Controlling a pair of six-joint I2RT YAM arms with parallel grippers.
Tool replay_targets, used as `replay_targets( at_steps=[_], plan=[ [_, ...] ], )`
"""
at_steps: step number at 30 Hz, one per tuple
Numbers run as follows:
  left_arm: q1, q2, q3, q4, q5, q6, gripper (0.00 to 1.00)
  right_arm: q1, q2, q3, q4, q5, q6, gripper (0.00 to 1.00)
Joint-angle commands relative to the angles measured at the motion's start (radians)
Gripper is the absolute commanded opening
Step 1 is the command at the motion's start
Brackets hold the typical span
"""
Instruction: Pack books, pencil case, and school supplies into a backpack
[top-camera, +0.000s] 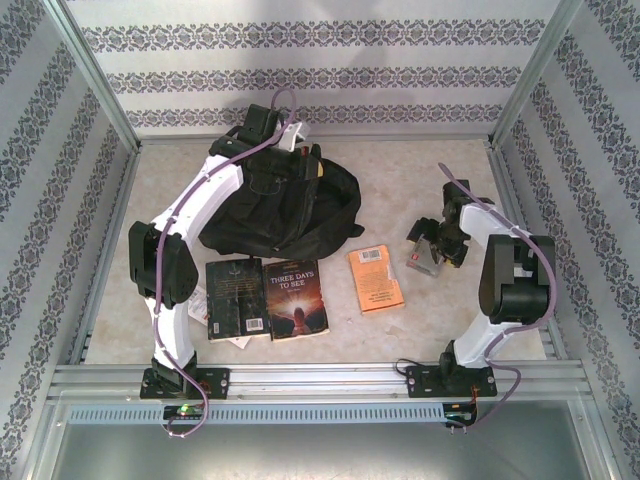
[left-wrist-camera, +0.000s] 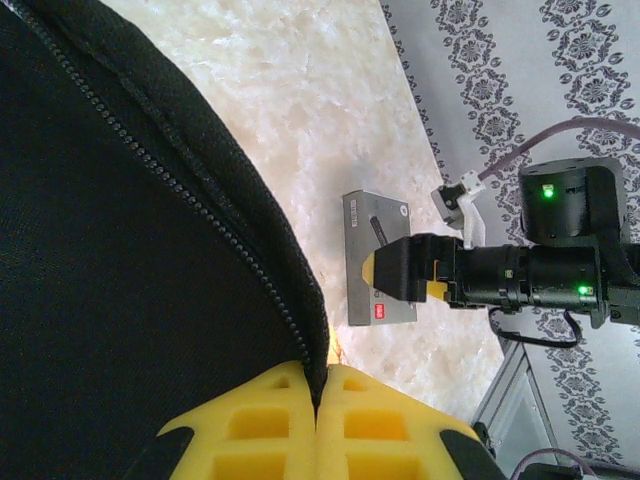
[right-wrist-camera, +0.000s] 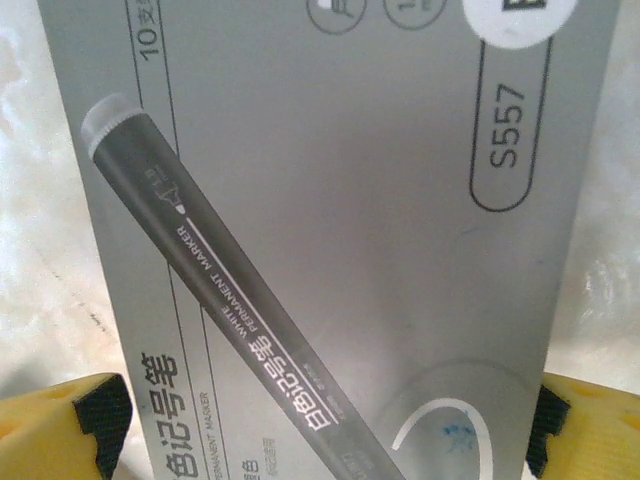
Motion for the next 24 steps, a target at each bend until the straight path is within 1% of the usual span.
replay_targets(
  at_steps=[1,6,9,12,13,17,19,24],
  plan=[
    [0.007,-0.026,-0.013,0.03,0.031,-0.013,0.0,0.007,0.031,0.035,-0.065,0.091,-0.001,0.98],
    [0.007,-0.026,-0.013,0.029,0.033,-0.01,0.0,0.007,0.066,0.064,-0.083,0.112,0.028,0.98],
    [0.008,-0.032,-0.012,0.026,0.032,-0.01,0.0,0.007,0.067,0.065,-0.073,0.097,0.046,0.98],
    [0.01,-0.036,-0.011,0.024,0.031,-0.007,0.0,0.009,0.043,0.05,-0.056,0.077,0.056,0.89],
    [0.011,-0.037,-0.01,0.025,0.031,-0.008,0.0,0.008,0.037,0.05,-0.056,0.071,0.056,0.84],
    [0.018,-0.039,-0.006,0.025,0.036,-0.011,0.0,0.008,-0.012,0.047,-0.07,0.064,0.064,0.73],
    [0.02,-0.043,-0.002,0.024,0.041,-0.015,0.0,0.019,-0.062,0.053,-0.081,0.062,0.067,0.72],
    [0.02,-0.047,0.049,-0.012,0.042,0.001,0.0,0.085,-0.186,0.135,-0.152,0.036,0.057,0.75]
  ],
)
